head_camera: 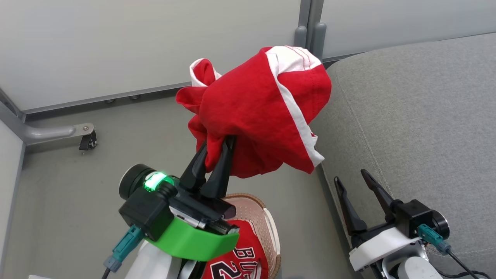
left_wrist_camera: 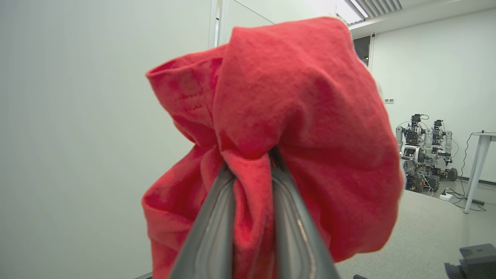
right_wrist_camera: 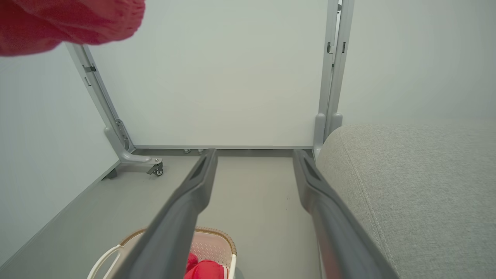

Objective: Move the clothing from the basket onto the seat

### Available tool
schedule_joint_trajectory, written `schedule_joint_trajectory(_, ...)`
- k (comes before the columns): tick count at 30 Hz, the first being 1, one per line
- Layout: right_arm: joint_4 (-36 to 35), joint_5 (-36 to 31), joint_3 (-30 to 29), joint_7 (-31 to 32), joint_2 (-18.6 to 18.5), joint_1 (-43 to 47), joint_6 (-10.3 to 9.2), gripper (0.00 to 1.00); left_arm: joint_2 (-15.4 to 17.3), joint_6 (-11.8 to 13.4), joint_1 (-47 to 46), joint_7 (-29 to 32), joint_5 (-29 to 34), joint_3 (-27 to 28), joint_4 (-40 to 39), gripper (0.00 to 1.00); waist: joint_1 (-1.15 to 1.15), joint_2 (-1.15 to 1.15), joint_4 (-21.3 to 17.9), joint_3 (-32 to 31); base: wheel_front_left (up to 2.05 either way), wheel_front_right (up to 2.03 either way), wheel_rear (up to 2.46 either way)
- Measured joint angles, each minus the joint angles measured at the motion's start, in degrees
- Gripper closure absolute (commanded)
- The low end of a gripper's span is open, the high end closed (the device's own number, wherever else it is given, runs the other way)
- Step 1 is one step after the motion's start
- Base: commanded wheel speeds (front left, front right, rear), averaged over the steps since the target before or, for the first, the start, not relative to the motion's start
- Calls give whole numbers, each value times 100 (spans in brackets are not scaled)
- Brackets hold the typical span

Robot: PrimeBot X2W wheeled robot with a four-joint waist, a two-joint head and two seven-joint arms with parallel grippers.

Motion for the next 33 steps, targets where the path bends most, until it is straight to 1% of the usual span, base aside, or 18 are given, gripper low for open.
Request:
schedule_joint_trajectory(6,-211,-1,-77,0,-37,-10,0,0,52,0,-1,1,64,27,94,100,0,0,12,32,0,0,0)
schedule_joint_trajectory(9,-489,191,64,0,-118,-32,0,0,58,0,-6,1,96,78,156,100,0,0,11,56,0,0,0)
schedule_joint_trajectory(14,-1162,627,755,-1,-611,-165,0,0,131,0,-24,1,120,118,294,100,0,0,-17,91,0,0,0)
schedule_joint_trajectory(18,-1662,883,1422,0,-1087,-259,-1,0,218,0,-90,1,157,170,431,100,0,0,-48,117,0,0,0)
schedule_joint_trajectory(21,-1891,916,1856,0,-1404,-317,0,0,261,0,-111,1,265,208,531,100,0,0,-64,136,0,0,0)
schedule_joint_trajectory(23,-2012,907,1979,-1,-1492,-403,0,0,271,0,-147,1,264,122,530,100,0,0,-73,153,0,0,0)
schedule_joint_trajectory(29,-2062,882,2153,-1,-1642,-655,0,0,355,0,-157,1,255,-182,593,100,0,0,-51,178,0,0,0)
schedule_joint_trajectory(33,-1802,921,2483,0,-1830,-888,0,0,382,0,-163,1,216,-388,592,100,0,0,-6,171,0,0,0)
